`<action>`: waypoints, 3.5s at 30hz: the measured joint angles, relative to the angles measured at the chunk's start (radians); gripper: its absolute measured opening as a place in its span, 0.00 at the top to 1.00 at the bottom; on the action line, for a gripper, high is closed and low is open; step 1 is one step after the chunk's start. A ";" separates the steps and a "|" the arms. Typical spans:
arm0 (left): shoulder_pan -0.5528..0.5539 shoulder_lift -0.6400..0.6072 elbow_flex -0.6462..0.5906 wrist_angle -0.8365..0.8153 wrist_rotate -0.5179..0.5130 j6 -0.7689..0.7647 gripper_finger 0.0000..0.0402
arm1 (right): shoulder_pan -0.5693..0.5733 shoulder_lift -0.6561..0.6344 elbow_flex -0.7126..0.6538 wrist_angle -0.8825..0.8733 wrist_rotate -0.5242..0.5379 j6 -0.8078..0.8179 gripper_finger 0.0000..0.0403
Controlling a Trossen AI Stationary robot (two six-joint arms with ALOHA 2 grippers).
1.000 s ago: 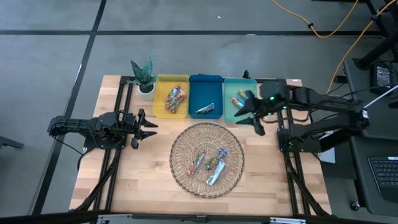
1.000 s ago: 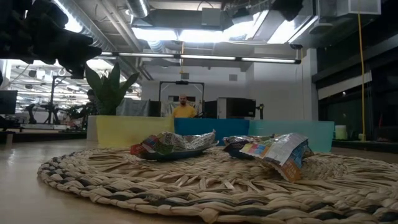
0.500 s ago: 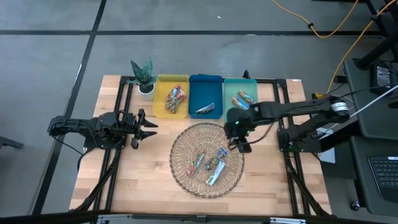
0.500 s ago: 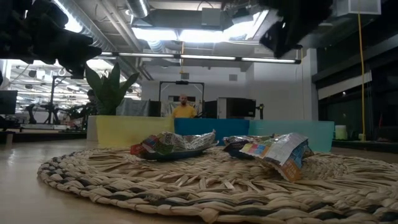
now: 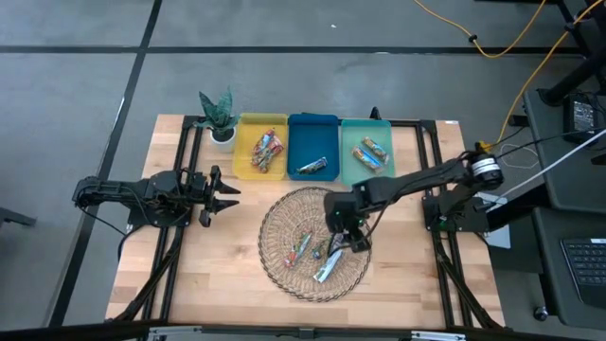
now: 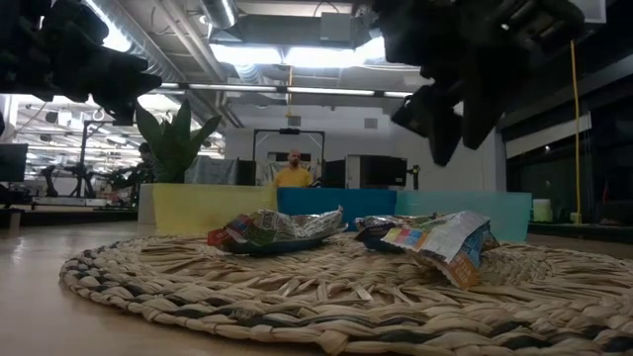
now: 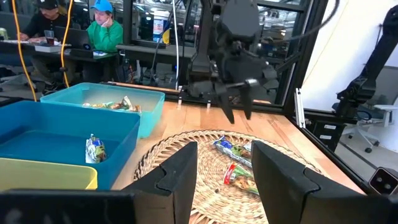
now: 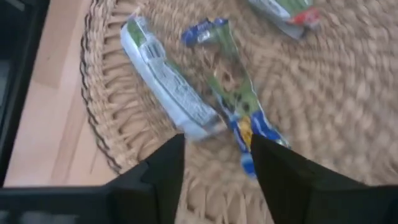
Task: Pick and place Granola Bars by type
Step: Put the blue granola bar into the blue bin
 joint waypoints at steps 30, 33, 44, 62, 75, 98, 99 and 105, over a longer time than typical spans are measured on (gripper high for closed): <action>0.000 0.000 0.000 0.000 0.000 0.000 0.64 | 0.016 0.203 0.000 0.083 0.151 -0.117 0.51; 0.000 0.000 0.000 0.000 0.000 0.000 0.64 | 0.016 0.203 0.000 0.090 0.151 -0.116 0.56; 0.000 0.000 0.000 0.000 0.000 0.000 0.64 | 0.016 0.203 0.025 0.051 0.148 -0.080 0.78; 0.000 0.000 0.000 0.000 0.000 0.000 0.64 | 0.016 0.202 0.335 -0.223 0.213 -0.063 0.82; 0.000 0.000 0.000 0.000 0.000 0.000 0.64 | -0.031 0.170 0.637 -0.377 0.254 0.044 0.82; 0.000 0.000 0.000 0.000 0.000 0.000 0.64 | -0.239 -0.124 0.727 -0.348 0.316 0.148 0.82; 0.000 0.000 0.000 0.000 0.001 0.000 0.64 | -0.258 -0.130 0.727 -0.345 0.316 0.145 0.82; 0.000 0.000 0.000 0.000 0.000 0.000 0.64 | -0.387 -0.133 0.727 -0.312 0.228 0.067 0.82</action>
